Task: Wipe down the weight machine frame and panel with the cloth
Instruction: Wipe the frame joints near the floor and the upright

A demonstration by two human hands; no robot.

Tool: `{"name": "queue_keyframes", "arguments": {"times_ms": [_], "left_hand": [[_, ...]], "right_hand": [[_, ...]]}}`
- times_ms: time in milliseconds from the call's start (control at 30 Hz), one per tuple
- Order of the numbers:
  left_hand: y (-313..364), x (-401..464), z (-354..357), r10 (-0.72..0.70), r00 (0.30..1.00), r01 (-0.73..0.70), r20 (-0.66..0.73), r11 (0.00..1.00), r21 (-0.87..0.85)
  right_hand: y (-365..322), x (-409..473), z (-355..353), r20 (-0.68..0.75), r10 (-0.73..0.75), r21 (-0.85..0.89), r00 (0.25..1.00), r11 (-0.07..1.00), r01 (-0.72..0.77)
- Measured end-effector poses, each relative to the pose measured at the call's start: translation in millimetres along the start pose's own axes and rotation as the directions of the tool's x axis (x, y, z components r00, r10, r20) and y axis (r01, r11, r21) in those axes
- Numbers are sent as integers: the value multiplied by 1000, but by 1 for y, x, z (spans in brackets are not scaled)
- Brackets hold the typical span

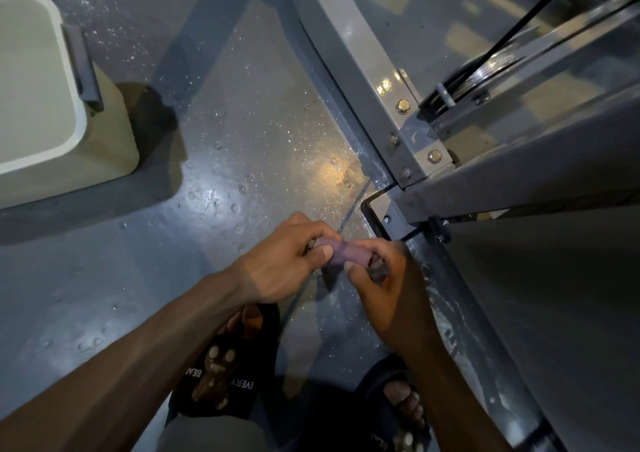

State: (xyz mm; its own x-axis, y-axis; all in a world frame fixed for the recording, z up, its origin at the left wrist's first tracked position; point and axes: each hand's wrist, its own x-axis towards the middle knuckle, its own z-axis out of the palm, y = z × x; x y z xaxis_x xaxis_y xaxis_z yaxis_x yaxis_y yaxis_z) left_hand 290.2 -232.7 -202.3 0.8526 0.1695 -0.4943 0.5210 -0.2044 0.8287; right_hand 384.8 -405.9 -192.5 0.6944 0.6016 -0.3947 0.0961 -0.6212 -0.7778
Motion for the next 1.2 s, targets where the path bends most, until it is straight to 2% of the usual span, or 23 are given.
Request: {"name": "queue_keyframes", "arguments": {"times_ms": [100,200,267,333,400,500,633,700,800,900,1000,1200], "left_hand": [[3,7,-1,-1,1000,2,30,1000,-31],[5,14,-1,-58,994,83,94,952,-294],[8,20,4,-105,993,115,47,890,-441],[14,29,7,-185,982,139,-43,851,-507],[17,46,4,-218,966,127,-142,872,-472],[21,79,-8,-160,959,65,-233,928,-368],[37,114,-5,-56,989,44,-139,995,-88],[37,124,6,-50,994,55,-96,997,50],[30,127,23,-7,977,51,-213,978,202],[27,131,35,47,947,19,-317,980,200],[34,141,41,71,932,-14,-355,987,162],[38,153,41,-39,890,48,-455,999,8]], "right_hand": [[1,0,-2,4,12,66,1000,998,-12],[-3,2,-6,-7,46,205,999,978,-44],[-2,7,-7,-55,82,266,995,962,-64],[0,12,-4,-81,175,305,981,942,-142],[2,16,-3,-72,283,370,956,898,-238],[7,19,-6,-33,354,424,935,852,-307],[9,22,-10,7,386,426,923,834,-351],[7,24,-11,16,391,422,920,832,-361],[5,23,-11,26,374,367,927,859,-357],[5,19,-10,63,359,333,931,872,-359],[6,16,-11,91,380,311,921,867,-389],[6,15,-14,130,370,305,920,868,-392]]}}
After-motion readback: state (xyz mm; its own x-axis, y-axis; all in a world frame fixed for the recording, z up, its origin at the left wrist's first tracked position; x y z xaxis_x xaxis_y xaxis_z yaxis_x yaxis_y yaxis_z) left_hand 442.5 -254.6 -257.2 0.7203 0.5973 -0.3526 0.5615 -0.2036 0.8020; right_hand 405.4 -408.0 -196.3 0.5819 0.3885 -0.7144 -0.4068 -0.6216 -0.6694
